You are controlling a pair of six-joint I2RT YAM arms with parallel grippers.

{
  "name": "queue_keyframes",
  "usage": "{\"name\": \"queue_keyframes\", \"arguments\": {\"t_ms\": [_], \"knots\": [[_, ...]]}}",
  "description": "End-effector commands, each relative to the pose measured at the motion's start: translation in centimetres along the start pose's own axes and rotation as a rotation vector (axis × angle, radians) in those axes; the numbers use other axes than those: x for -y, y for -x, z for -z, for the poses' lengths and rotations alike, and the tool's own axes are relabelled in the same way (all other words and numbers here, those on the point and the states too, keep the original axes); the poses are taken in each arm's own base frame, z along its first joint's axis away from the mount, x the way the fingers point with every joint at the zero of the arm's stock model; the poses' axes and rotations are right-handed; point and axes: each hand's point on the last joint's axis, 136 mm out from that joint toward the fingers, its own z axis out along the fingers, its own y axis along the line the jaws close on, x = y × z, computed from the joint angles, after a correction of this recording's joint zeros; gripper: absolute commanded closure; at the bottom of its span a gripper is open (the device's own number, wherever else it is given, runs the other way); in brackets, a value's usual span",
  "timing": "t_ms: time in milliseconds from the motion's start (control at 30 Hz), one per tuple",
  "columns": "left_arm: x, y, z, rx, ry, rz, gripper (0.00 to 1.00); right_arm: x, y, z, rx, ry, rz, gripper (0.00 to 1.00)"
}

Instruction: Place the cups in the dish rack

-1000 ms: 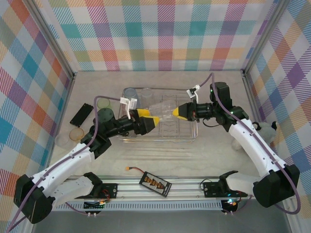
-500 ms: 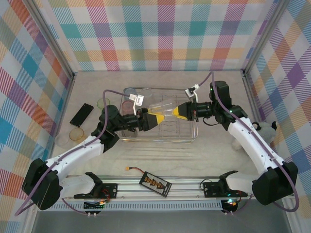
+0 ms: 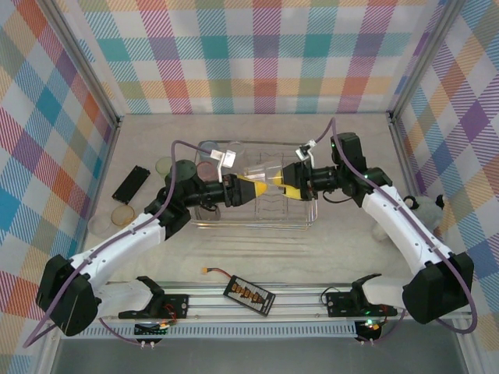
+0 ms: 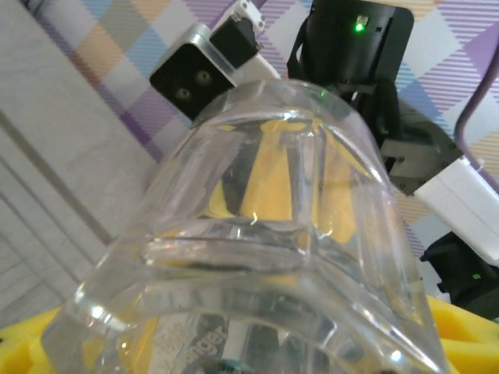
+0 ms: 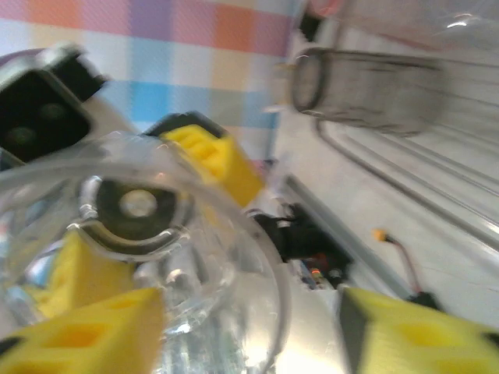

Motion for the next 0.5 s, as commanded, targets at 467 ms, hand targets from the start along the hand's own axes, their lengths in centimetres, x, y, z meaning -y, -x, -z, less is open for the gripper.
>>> {"name": "queue_keyframes", "arguments": {"t_ms": [467], "knots": [[-9.9, -2.4, 8.5, -0.242, 0.925, 0.081, 0.92, 10.5, 1.2, 13.8, 0.658, -0.846, -0.031, 0.01]]}}
